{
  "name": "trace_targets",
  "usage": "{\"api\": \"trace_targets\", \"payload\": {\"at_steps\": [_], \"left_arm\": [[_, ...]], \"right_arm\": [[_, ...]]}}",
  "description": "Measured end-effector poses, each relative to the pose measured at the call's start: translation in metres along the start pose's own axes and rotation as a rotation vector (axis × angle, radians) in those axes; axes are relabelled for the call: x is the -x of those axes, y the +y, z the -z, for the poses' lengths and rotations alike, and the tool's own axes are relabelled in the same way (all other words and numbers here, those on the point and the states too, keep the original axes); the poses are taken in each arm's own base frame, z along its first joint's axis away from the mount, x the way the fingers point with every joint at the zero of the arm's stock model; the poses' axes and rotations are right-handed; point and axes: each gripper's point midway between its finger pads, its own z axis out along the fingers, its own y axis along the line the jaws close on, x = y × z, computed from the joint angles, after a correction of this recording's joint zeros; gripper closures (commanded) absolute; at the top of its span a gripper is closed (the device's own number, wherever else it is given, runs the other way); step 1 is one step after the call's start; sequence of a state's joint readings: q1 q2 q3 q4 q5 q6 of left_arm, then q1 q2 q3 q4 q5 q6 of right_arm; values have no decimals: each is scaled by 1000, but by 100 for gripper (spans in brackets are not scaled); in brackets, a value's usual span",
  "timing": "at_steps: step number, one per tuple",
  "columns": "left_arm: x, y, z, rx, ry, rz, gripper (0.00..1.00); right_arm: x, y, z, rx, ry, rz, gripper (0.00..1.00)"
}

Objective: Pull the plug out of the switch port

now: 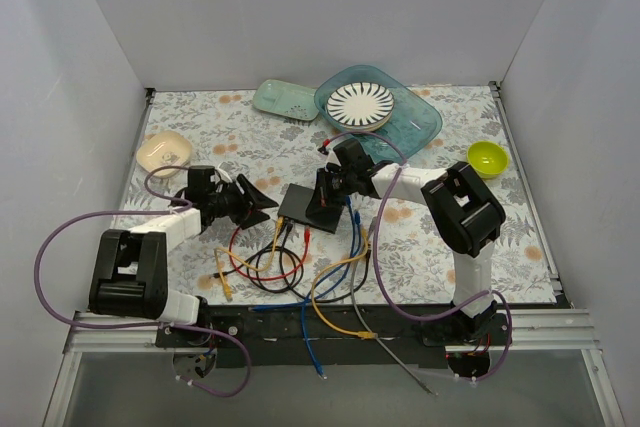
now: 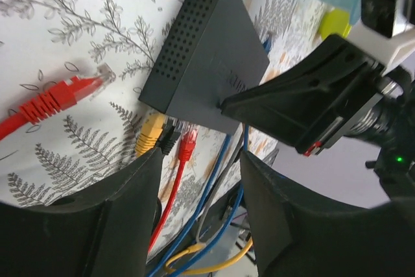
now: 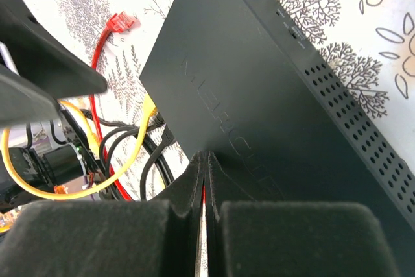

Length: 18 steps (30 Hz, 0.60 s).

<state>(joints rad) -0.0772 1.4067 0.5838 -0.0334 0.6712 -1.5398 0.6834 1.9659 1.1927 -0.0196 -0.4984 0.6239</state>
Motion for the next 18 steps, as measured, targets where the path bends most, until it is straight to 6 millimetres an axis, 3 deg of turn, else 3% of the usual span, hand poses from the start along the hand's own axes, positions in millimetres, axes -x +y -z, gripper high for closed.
{"api": "trace_targets", "payload": {"at_steps": [9, 13, 18], "left_arm": [[-26, 24, -14, 39, 99, -8, 54], [-31, 38, -19, 76, 120, 25, 55], [-28, 39, -24, 68, 118, 32, 56]], "right_arm": [[1, 0, -1, 5, 1, -9, 99], [1, 0, -1, 6, 2, -10, 98], [1, 1, -1, 6, 1, -9, 99]]}}
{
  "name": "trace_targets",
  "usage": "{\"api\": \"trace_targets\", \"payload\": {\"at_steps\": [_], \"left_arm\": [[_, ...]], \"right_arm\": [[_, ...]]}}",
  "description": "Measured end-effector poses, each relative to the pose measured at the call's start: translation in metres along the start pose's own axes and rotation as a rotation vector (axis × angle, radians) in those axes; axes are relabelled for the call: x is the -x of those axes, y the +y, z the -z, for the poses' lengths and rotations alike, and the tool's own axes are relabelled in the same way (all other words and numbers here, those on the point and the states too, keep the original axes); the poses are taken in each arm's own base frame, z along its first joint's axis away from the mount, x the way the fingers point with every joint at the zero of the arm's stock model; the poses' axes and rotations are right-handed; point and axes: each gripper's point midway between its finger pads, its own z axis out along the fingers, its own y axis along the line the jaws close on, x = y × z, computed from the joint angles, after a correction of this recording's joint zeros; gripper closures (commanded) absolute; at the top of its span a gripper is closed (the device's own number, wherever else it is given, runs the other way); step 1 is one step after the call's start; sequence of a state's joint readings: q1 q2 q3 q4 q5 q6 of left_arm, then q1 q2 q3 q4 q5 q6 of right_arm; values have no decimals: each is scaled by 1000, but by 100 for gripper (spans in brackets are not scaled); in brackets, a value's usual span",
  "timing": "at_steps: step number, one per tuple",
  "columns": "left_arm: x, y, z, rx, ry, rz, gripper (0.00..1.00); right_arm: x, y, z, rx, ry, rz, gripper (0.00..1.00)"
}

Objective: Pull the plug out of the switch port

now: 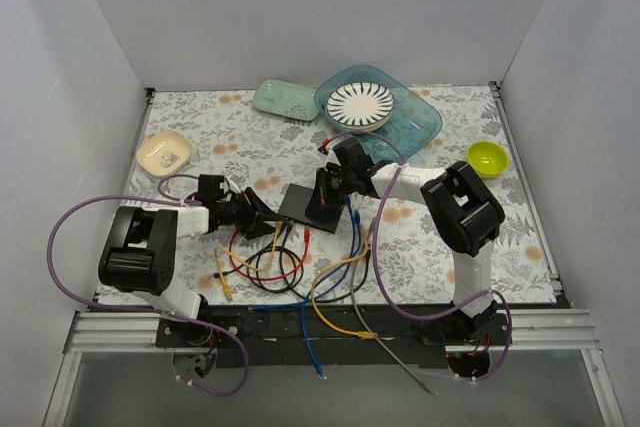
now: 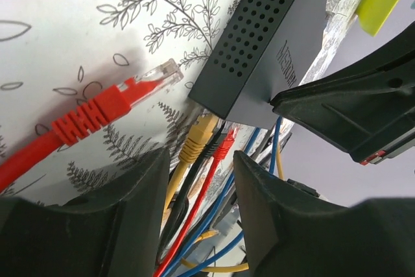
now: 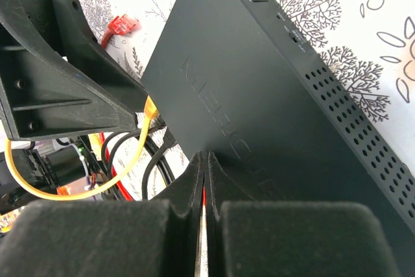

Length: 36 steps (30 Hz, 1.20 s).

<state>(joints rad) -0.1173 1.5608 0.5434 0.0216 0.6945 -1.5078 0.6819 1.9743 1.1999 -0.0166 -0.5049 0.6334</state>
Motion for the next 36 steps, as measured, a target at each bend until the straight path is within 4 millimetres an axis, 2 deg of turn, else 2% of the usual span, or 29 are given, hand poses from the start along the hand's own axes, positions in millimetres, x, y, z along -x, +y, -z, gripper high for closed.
{"api": "trace_targets", "payload": {"at_steps": [18, 20, 23, 26, 30, 36], "left_arm": [[6, -2, -13, -46, 38, 13, 74], [6, -1, -13, -45, 40, 15, 70], [5, -3, -13, -51, 44, 20, 54], [7, -10, -13, -73, 51, 26, 47], [8, -14, -12, -77, 52, 32, 46], [13, -15, -14, -54, 46, 27, 49]], "right_arm": [[2, 1, -2, 9, 0, -5, 98], [2, 1, -2, 9, 0, -4, 98], [2, 1, -2, 9, 0, -4, 98], [2, 1, -2, 9, 0, -4, 98], [2, 1, -2, 9, -1, -4, 99], [3, 1, -2, 10, -3, -3, 98]]}}
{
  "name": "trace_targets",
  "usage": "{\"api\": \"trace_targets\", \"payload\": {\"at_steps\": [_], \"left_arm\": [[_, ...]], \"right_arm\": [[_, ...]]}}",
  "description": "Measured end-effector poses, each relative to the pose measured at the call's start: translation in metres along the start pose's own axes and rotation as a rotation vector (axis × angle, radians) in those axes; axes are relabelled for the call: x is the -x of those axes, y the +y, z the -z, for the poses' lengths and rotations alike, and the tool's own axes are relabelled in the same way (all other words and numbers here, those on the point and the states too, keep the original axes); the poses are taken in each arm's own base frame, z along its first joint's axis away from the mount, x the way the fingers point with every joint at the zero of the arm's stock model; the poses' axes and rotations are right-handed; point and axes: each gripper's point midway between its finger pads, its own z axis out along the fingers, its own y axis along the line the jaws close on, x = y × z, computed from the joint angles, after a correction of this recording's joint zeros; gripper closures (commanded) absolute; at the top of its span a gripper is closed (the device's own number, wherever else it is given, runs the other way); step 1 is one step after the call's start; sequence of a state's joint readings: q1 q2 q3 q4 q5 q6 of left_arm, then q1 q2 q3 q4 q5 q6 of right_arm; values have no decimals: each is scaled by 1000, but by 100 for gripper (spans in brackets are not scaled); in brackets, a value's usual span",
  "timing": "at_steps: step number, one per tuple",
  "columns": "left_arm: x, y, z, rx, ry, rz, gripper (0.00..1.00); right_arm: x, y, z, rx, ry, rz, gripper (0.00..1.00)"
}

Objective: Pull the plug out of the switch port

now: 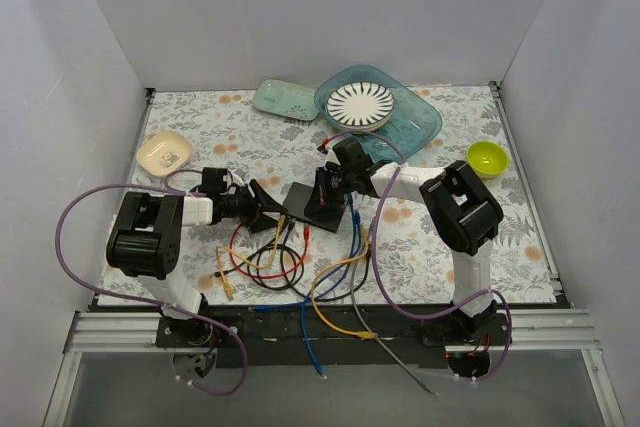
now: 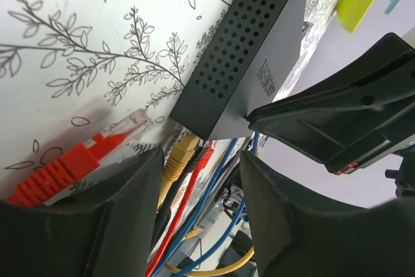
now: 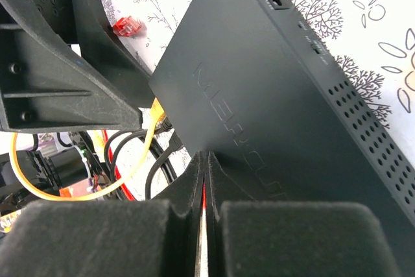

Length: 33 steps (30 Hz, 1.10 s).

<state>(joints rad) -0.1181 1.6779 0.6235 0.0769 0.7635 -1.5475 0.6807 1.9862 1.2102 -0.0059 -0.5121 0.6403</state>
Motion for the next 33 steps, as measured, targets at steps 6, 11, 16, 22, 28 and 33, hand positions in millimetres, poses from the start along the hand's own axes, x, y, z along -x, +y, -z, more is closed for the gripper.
{"api": "trace_targets", "payload": {"at_steps": [6, 11, 16, 22, 28, 33], "left_arm": [[10, 0, -1, 15, -41, -10, 50], [28, -1, 2, 57, -138, -38, 51], [34, 0, 3, 70, -166, -66, 54], [23, -2, -2, 46, -122, -113, 55], [10, -3, -6, 25, -80, -134, 57], [7, -1, -8, 30, -69, -134, 67]], "right_arm": [[0, 0, 0, 0, -1, 0, 98], [0, 0, 0, 0, -1, 0, 98], [0, 0, 0, 0, -1, 1, 99], [0, 0, 0, 0, 0, 1, 99], [0, 0, 0, 0, 0, 1, 99], [0, 0, 0, 1, 0, 1, 99]]}}
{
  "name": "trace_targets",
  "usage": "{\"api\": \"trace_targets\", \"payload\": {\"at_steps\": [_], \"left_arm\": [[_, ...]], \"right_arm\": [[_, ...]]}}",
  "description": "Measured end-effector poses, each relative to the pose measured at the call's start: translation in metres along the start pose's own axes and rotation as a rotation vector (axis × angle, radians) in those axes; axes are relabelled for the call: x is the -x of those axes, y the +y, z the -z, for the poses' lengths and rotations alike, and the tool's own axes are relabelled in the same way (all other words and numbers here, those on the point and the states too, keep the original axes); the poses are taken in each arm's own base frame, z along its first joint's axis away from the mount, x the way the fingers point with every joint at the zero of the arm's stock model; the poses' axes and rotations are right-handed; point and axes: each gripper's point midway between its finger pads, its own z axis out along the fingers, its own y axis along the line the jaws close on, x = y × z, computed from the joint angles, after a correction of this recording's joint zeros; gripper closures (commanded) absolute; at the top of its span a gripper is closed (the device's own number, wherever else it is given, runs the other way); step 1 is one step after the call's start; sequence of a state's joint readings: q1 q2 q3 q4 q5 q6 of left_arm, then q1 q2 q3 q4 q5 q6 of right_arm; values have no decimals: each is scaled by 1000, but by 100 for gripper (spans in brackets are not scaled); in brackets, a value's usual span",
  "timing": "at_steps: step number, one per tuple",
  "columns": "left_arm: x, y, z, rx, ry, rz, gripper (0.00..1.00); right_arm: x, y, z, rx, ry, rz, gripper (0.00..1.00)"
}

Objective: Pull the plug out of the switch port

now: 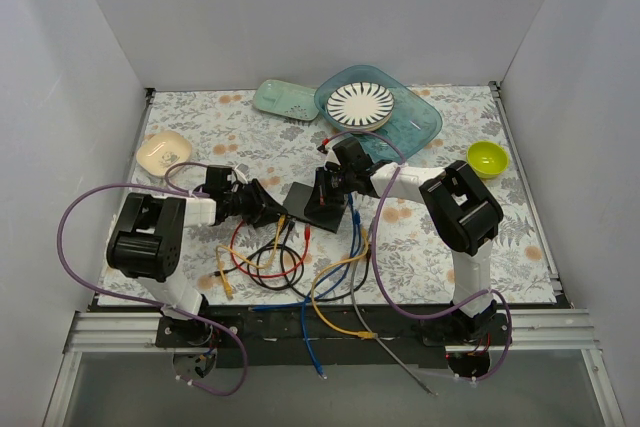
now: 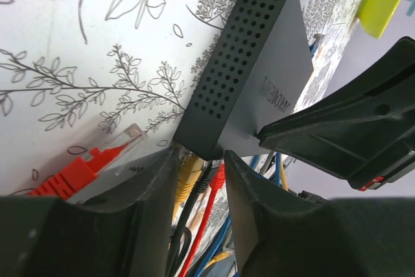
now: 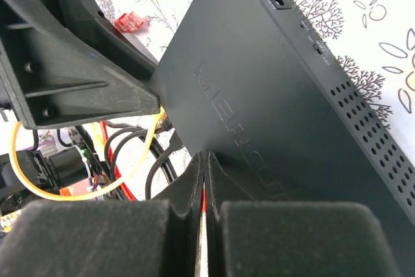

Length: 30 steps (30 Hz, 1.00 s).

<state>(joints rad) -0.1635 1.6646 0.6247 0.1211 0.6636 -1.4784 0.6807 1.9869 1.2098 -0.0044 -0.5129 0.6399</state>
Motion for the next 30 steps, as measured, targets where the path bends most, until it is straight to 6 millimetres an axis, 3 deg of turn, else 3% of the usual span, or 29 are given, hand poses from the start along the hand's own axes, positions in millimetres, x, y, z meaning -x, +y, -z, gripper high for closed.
{"api": "trace_targets", "payload": {"at_steps": [8, 11, 13, 16, 20, 26, 30], "left_arm": [[-1, 2, -2, -6, 10, 3, 81], [-1, 1, -2, -7, 11, 2, 78], [-1, 1, -2, -8, 11, 2, 65], [-1, 1, -2, -8, 11, 3, 60], [-2, -1, -1, -17, 8, -8, 61], [-4, 2, 0, -14, 5, -11, 74], [-4, 2, 1, -12, 2, -20, 75]], "right_arm": [[0, 0, 0, 1, 0, 0, 99], [0, 0, 0, 3, 1, 1, 99], [0, 0, 0, 3, 1, 1, 99], [0, 0, 0, 3, 1, 1, 99], [0, 0, 0, 3, 1, 1, 99], [0, 0, 0, 4, 1, 1, 99], [0, 0, 0, 4, 1, 2, 99]]}}
